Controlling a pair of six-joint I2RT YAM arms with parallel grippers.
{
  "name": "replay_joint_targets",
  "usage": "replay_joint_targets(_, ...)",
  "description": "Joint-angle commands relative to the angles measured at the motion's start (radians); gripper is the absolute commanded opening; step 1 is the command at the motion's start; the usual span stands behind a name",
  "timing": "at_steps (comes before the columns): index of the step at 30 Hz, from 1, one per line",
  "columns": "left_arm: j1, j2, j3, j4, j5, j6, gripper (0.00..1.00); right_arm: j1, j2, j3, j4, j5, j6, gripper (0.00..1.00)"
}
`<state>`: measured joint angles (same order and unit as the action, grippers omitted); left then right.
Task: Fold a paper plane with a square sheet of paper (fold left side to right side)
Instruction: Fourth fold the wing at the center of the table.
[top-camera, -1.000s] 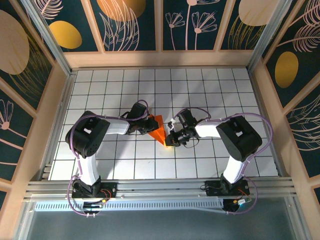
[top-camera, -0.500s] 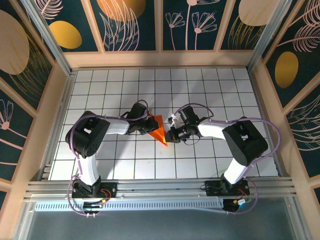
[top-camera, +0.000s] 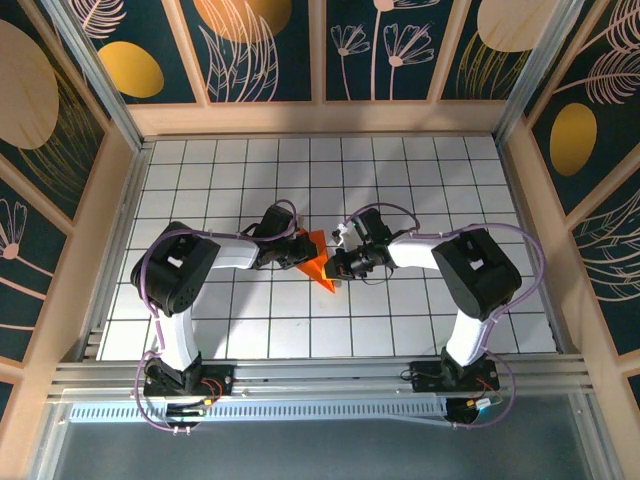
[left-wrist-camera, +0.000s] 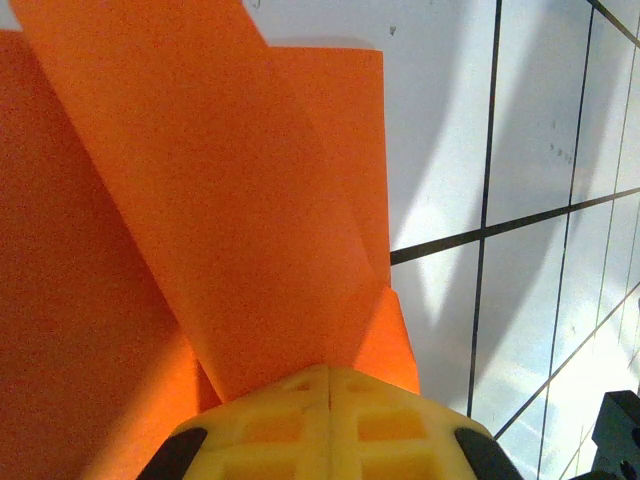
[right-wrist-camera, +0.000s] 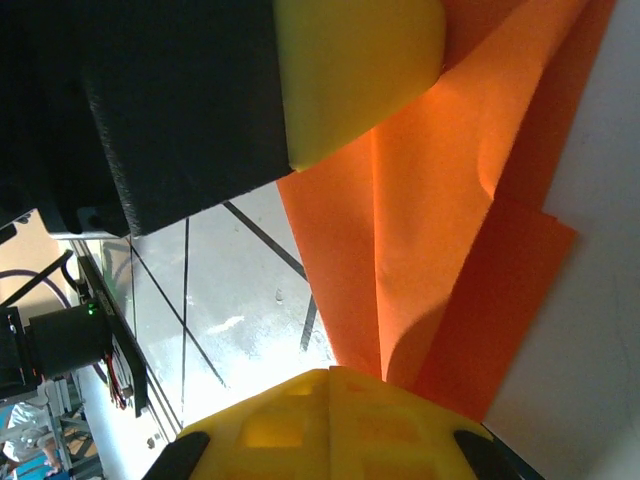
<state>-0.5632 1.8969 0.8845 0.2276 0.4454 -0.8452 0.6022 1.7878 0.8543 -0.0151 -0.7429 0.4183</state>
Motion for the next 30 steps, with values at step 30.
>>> replay_joint_targets(30,-0.003,0.051,-0.018,-0.093,-0.071,0.023,0.02,0.02,-0.008,-0.069,-0.096,0.069,-0.044,0.0)
